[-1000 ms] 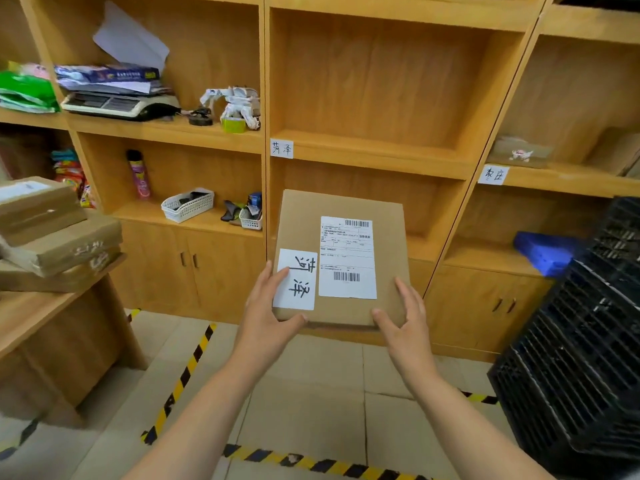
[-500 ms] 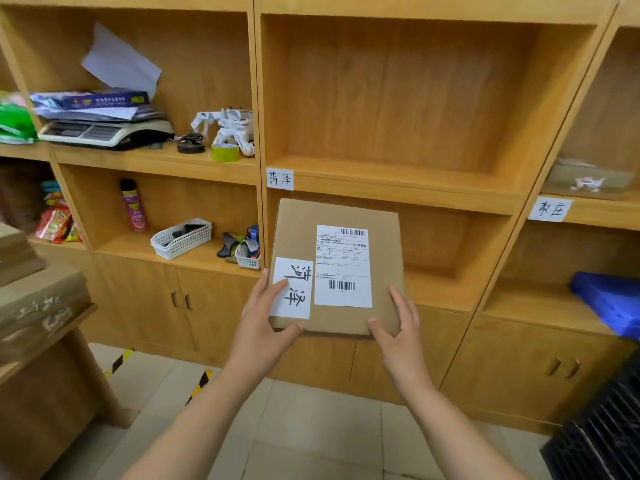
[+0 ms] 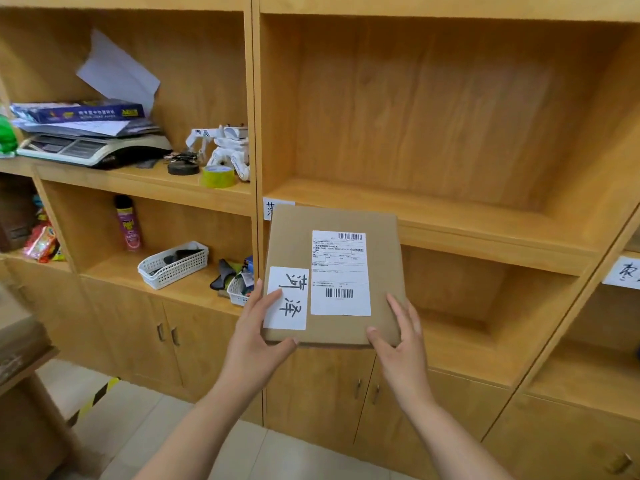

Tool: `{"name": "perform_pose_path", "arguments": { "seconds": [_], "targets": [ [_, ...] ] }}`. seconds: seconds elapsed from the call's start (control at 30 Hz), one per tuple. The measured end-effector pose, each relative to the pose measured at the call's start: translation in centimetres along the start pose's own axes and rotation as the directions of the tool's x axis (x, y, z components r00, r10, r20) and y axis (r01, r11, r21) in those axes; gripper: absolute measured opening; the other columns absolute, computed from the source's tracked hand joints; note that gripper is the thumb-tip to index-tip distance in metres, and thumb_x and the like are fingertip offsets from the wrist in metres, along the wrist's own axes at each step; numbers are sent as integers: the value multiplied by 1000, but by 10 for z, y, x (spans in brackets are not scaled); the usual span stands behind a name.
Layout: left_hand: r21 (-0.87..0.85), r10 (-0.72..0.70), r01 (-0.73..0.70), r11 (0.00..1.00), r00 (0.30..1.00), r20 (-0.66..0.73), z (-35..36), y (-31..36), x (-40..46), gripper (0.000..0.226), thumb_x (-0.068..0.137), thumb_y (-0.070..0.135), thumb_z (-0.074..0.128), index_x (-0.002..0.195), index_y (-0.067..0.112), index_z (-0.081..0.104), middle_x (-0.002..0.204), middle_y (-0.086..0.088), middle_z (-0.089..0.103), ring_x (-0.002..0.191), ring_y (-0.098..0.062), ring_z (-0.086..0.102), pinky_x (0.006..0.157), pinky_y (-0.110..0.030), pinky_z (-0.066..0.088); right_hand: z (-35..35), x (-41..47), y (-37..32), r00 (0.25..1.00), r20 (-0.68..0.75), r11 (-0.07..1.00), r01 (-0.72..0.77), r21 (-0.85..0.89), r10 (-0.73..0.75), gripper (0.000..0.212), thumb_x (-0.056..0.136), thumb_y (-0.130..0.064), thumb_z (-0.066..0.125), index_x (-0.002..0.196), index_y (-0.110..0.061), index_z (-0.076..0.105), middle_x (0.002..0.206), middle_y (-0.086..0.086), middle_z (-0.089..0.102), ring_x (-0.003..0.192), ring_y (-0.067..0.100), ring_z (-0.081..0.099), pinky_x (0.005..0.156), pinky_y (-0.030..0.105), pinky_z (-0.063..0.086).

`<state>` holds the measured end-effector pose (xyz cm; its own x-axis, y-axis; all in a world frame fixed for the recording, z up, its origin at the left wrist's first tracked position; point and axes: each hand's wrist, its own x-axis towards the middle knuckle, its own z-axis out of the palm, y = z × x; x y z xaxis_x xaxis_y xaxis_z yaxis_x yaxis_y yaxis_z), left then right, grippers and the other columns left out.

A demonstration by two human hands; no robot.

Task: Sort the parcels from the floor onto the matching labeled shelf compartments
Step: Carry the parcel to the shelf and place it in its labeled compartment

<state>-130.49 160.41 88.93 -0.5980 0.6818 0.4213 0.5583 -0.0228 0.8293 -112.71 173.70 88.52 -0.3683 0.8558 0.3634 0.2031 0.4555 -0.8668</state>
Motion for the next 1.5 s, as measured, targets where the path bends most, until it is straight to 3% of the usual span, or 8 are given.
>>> {"name": "perform_pose_path", "arguments": {
  "seconds": [0.07, 0.4, 0.7, 0.87, 1.03, 1.17, 1.33, 1.5],
  "targets": [
    [-34, 17, -17, 999, 1000, 0, 4, -8, 24, 74, 67, 5, 76, 122, 40, 42, 147, 18, 19, 132, 8, 18, 92, -2, 27, 9, 21, 1, 1000, -20, 1000, 6, -11, -6, 59, 84, -18, 65, 134, -40, 42, 153, -8, 20, 130, -2, 23, 87, -3, 20],
    [-177, 112, -100, 979, 992, 59, -9, -47, 177, 69, 70, 7, 75, 117, 45, 42, 144, 25, 20, 125, 13, 25, 89, -6, 30, 76, 139, -25, 980, -191, 997, 46, -62, -57, 57, 83, -18, 66, 127, -46, 43, 152, -6, 23, 129, -3, 21, 106, 21, 19],
    [-220, 192, -170, 961, 978, 84, -30, -77, 295, 63, 72, 12, 74, 112, 54, 46, 139, 43, 11, 119, 30, 18, 102, -31, 38, 133, 224, -49, 955, -277, 989, 73, -126, -105, 54, 83, -18, 66, 124, -45, 45, 151, -6, 21, 132, -1, 23, 104, 18, 19],
    [-270, 222, -197, 943, 973, 63, -25, -88, 330, 55, 77, 11, 70, 104, 56, 55, 141, 41, 22, 129, 17, 24, 105, -42, 40, 148, 253, -48, 952, -286, 986, 68, -151, -109, 48, 82, -19, 67, 123, -38, 51, 148, -7, 21, 132, 3, 32, 90, -8, 20],
    [-184, 247, -232, 955, 967, 65, -15, -94, 351, 41, 83, 17, 65, 102, 52, 54, 134, 37, 32, 137, -6, 29, 109, -47, 33, 155, 272, -34, 945, -286, 966, 93, -241, -162, 46, 80, -28, 69, 123, -37, 54, 149, -11, 20, 131, 0, 32, 107, 22, 30],
    [-128, 256, -246, 961, 964, 69, -9, -96, 364, 43, 80, 14, 67, 109, 44, 56, 134, 31, 36, 138, -7, 24, 111, -45, 31, 159, 284, -27, 933, -311, 950, 81, -301, -178, 50, 75, -43, 67, 122, -47, 50, 148, -19, 18, 129, 3, 36, 98, 38, 46],
    [96, 341, -342, 935, 940, 26, -7, -88, 383, 37, 82, 15, 65, 115, 32, 61, 130, 19, 42, 134, -3, 17, 108, -32, 23, 159, 305, -32, 929, -317, 900, 36, -434, -190, 52, 76, -39, 70, 124, -44, 51, 148, -9, 27, 126, 20, 38, 105, 38, 33],
    [362, 463, -434, 825, 886, 7, -1, -87, 401, 33, 84, 17, 58, 117, 22, 63, 121, 4, 61, 123, -22, 43, 103, -40, 34, 157, 327, -31, 905, -294, 804, 82, -589, -308, 51, 75, -55, 49, 123, -38, 54, 140, 0, 42, 129, 19, 37, 106, 40, 25]
  ]
}}
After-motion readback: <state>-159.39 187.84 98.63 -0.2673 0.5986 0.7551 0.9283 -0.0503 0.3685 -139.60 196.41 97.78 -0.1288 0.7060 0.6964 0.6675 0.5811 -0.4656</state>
